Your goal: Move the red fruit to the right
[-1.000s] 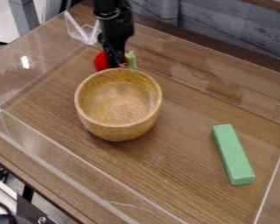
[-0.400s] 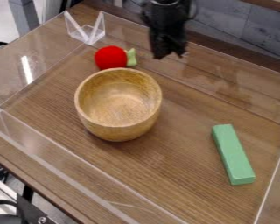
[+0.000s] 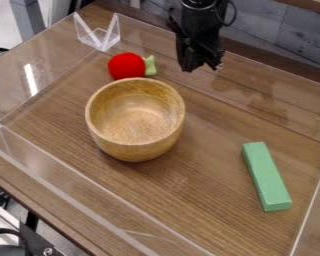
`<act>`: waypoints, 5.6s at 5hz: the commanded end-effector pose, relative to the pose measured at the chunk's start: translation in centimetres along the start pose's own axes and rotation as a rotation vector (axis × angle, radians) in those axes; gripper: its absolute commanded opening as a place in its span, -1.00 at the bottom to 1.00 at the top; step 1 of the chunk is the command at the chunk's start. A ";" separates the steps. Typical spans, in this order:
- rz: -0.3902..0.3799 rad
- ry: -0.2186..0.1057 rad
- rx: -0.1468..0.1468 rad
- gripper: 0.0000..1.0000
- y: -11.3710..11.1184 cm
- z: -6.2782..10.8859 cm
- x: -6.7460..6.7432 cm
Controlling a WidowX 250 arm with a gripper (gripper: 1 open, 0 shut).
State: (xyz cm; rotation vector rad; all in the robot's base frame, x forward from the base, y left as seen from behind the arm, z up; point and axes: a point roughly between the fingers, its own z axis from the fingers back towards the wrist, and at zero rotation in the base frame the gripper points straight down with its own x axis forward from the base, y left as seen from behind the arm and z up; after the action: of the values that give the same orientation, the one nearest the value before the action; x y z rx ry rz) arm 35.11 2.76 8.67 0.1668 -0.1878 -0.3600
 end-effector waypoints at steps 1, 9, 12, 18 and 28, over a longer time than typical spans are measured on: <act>0.004 -0.045 0.015 1.00 1.0 0.6 0.5; 0.276 -0.045 0.020 -1.00 0.4 3.8 1.0; 0.325 -0.015 0.033 1.00 4.0 3.1 -0.7; 0.430 0.086 0.047 -1.00 5.8 -3.7 -3.1; 0.486 0.011 0.009 1.00 8.3 0.0 -2.8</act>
State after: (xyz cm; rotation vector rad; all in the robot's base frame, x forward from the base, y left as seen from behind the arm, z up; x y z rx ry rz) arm 34.82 11.44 8.32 0.1137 -0.1683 0.1341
